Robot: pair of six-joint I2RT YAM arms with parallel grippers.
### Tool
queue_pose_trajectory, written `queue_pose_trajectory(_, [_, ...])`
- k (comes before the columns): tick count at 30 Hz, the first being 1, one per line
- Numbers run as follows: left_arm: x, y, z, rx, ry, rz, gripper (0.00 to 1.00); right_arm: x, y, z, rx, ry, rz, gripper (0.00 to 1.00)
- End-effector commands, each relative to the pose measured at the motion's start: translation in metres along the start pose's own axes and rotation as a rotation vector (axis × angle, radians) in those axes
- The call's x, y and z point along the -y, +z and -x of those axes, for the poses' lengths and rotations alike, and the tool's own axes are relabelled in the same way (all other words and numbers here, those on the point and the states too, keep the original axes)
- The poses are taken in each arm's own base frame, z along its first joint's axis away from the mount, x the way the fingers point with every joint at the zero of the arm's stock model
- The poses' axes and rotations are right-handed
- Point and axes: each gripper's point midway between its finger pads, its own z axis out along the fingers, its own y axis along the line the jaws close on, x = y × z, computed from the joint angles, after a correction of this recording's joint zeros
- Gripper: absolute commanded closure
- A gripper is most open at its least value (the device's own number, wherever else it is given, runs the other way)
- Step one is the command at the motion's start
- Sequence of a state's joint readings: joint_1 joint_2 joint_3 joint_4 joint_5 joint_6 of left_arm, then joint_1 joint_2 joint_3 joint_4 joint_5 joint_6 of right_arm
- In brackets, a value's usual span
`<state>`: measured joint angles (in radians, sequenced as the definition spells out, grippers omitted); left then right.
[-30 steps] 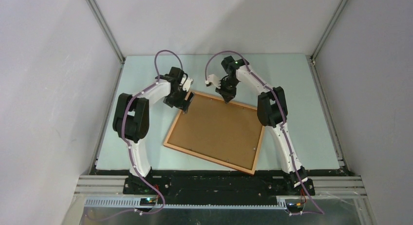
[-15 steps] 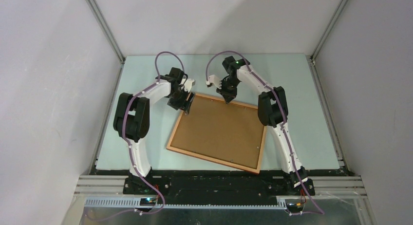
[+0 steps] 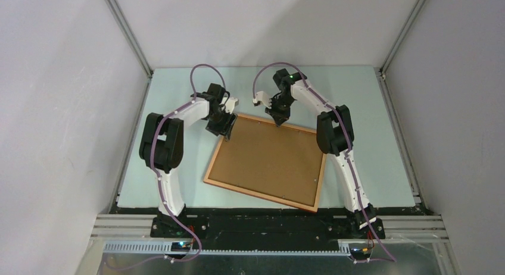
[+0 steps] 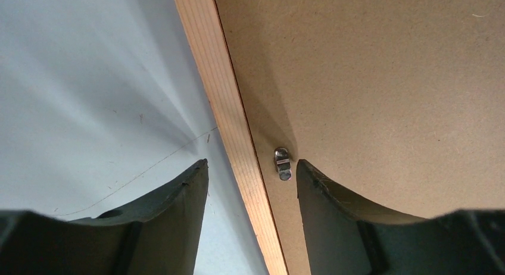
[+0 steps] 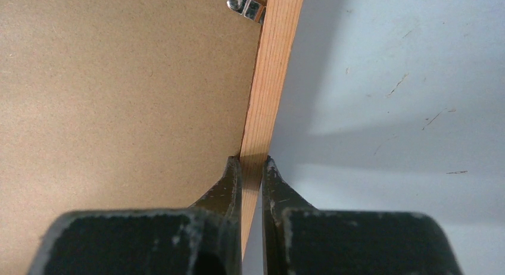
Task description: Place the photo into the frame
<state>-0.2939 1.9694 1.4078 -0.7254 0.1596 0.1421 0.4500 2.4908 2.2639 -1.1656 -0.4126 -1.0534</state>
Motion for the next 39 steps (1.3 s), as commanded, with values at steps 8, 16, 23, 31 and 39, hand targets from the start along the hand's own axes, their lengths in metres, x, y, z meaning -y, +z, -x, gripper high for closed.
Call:
queue_pose_trajectory(8, [-0.001,0.003,-0.007,-0.029,0.048,0.037,0.46,0.006,-0.003,-0.016,-0.045,-0.046,-0.019,1.0])
queue_pose_trajectory(16, [-0.003,0.0,-0.003,-0.018,0.063,0.053,0.59,0.003,-0.003,-0.016,-0.047,-0.045,-0.015,1.0])
queue_pose_trajectory(23, [-0.004,-0.001,0.003,-0.007,0.071,0.053,0.7,0.003,-0.001,-0.017,-0.048,-0.044,-0.014,1.0])
queue_pose_trajectory(31, [-0.007,0.001,0.008,-0.005,0.098,0.06,0.79,0.002,-0.001,-0.019,-0.054,-0.044,-0.014,1.0])
queue_pose_trajectory(39, [-0.012,-0.001,0.002,-0.017,0.112,0.088,0.61,0.001,0.0,-0.02,-0.056,-0.043,-0.014,1.0])
